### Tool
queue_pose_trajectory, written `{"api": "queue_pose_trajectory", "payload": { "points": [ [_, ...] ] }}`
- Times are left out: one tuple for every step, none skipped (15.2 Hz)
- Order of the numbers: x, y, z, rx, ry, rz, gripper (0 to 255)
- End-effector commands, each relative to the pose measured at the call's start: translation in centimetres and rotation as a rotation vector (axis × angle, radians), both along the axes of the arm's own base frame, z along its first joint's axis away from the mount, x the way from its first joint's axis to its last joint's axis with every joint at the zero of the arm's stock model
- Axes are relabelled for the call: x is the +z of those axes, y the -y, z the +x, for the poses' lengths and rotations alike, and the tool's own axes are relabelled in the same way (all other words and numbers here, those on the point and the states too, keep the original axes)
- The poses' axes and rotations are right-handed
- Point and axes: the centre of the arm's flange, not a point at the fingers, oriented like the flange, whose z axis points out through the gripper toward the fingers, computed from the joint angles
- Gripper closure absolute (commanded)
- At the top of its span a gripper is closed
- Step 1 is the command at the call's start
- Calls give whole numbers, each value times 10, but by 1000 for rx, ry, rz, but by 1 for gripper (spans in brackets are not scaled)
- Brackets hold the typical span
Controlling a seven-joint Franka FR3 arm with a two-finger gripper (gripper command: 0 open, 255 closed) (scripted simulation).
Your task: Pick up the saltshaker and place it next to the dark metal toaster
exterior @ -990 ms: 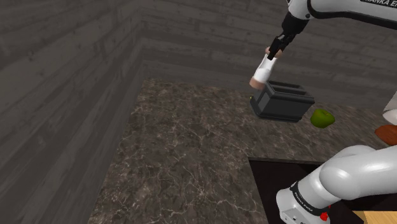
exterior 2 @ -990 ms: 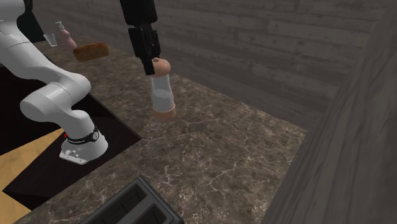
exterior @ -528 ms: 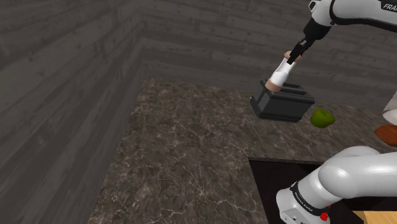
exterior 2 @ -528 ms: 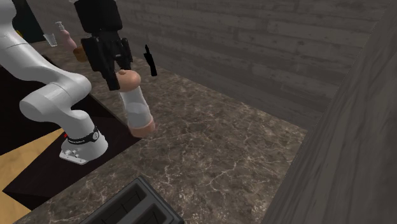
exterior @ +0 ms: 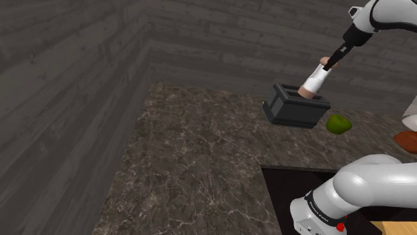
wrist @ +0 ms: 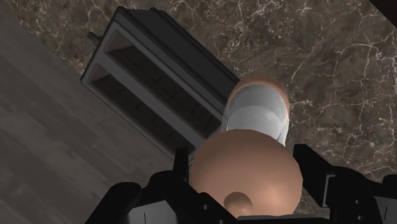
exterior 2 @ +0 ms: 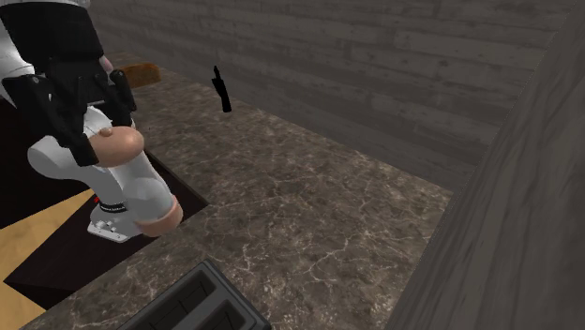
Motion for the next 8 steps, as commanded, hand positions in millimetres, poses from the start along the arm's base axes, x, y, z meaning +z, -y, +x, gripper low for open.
{"api": "queue_pose_trajectory", "payload": {
  "points": [
    [1, 21, -17, 1, 0, 0, 255],
    [1, 32, -25, 1, 0, 0, 255],
    [1, 43, -32, 1, 0, 0, 255],
    [1, 54, -40, 1, 0, 0, 255],
    [1, 65, -47, 1, 0, 0, 255],
    [1, 76, -55, 1, 0, 0, 255],
    [1, 87, -62, 1, 0, 0, 255],
    [1, 97, -70, 1, 0, 0, 255]
  ]
}}
